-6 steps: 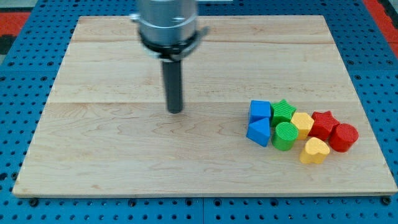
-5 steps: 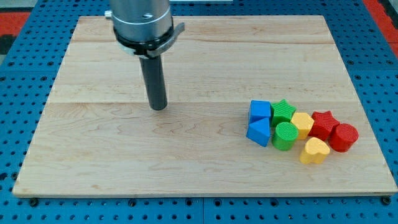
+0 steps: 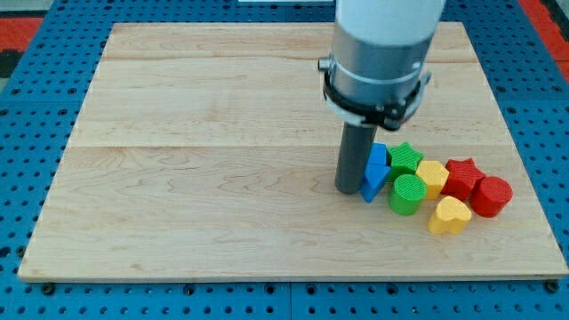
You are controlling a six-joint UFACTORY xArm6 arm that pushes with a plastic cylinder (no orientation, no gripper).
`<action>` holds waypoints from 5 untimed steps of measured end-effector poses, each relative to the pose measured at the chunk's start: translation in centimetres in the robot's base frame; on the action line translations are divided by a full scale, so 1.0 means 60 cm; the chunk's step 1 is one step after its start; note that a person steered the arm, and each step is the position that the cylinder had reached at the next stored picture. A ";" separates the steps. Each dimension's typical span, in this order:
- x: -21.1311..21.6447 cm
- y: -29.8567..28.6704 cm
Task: Separate the blue cube from the group of blocks
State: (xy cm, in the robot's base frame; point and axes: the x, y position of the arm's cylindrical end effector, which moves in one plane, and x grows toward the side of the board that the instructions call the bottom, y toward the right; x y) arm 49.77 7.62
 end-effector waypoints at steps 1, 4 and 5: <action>0.019 0.013; -0.021 0.044; -0.074 0.068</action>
